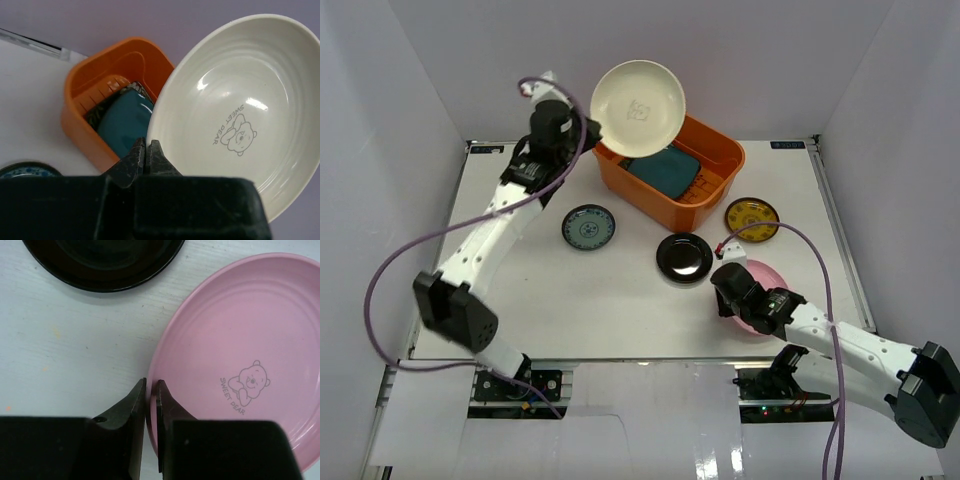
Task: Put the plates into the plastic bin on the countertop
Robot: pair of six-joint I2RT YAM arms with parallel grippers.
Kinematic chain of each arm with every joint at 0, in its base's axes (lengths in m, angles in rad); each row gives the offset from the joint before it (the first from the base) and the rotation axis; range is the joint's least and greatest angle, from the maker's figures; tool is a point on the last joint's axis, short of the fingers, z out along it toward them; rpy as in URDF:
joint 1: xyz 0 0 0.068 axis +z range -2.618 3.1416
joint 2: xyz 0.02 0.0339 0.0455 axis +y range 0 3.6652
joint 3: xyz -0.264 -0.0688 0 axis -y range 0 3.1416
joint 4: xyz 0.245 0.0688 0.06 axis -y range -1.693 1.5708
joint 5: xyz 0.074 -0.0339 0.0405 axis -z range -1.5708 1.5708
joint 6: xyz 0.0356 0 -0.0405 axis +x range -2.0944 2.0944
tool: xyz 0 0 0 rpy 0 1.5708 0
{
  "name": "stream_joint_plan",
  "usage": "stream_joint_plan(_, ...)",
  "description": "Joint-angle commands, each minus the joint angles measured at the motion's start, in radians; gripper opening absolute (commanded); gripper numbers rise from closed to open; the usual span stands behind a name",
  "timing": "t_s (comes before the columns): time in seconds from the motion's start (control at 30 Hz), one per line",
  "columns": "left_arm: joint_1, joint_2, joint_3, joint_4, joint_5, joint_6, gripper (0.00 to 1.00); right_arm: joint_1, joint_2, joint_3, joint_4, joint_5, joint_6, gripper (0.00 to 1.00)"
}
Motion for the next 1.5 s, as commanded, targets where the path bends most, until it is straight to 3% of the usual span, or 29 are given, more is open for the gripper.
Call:
stream_joint_plan(0.0,-0.072,0.199,0.220,-0.024,0.005,0.063,0.00,0.007,-0.053,0.000,-0.001,-0.073,0.034,0.08)
stream_joint_plan(0.27,-0.091,0.677,0.716,-0.185,0.009,0.128,0.00,0.018,-0.183,0.069,-0.110,-0.010,0.028,0.08)
stream_joint_plan(0.37,-0.091,0.754,0.790,-0.204,-0.015,0.163,0.00,0.021,-0.217,0.130,-0.127,0.019,0.008,0.08)
stream_joint_plan(0.53,-0.091,0.796,0.783,-0.199,-0.012,0.215,0.01,0.021,-0.200,0.326,-0.130,0.073,-0.055,0.08)
stream_joint_plan(0.57,-0.089,0.800,0.781,-0.197,-0.008,0.220,0.22,0.021,-0.190,0.357,-0.120,0.087,-0.085,0.08)
stream_joint_plan(0.7,-0.074,0.799,0.793,-0.181,0.051,0.221,0.64,0.021,-0.095,0.504,-0.044,0.095,-0.173,0.08)
stream_joint_plan(0.8,-0.065,0.770,0.798,-0.170,0.107,0.217,0.75,0.021,-0.003,0.638,0.000,0.116,-0.234,0.08)
stream_joint_plan(0.87,-0.065,0.703,0.789,-0.159,0.152,0.215,0.77,0.021,0.061,0.720,0.051,0.128,-0.277,0.08)
stream_joint_plan(0.97,-0.065,0.545,0.714,-0.113,0.164,0.217,0.77,0.016,0.181,0.825,0.156,0.151,-0.404,0.08)
stream_joint_plan(1.03,-0.063,0.433,0.559,-0.053,0.148,0.223,0.77,-0.008,0.258,0.883,0.232,0.133,-0.513,0.08)
stream_joint_plan(1.07,-0.059,0.305,0.486,-0.027,0.120,0.229,0.77,-0.020,0.337,0.947,0.247,0.090,-0.538,0.08)
stream_joint_plan(1.1,-0.059,0.238,0.318,0.020,0.099,0.230,0.77,-0.046,0.382,0.986,0.258,0.061,-0.553,0.08)
stream_joint_plan(1.2,-0.045,-0.023,0.053,0.050,0.026,0.220,0.77,-0.083,0.516,1.109,0.273,-0.045,-0.622,0.08)
stream_joint_plan(1.23,-0.039,-0.086,-0.124,0.050,0.011,0.202,0.77,-0.099,0.545,1.125,0.304,-0.088,-0.647,0.08)
stream_joint_plan(1.27,-0.025,-0.202,-0.209,0.050,-0.023,0.195,0.77,-0.115,0.609,1.144,0.315,-0.178,-0.662,0.08)
stream_joint_plan(1.33,-0.010,-0.294,-0.429,0.034,-0.043,0.174,0.77,-0.158,0.725,1.207,0.336,-0.243,-0.710,0.08)
stream_joint_plan(1.47,0.102,-0.404,-0.655,-0.053,0.004,0.096,0.82,-0.205,0.942,1.381,0.269,-0.269,-0.765,0.08)
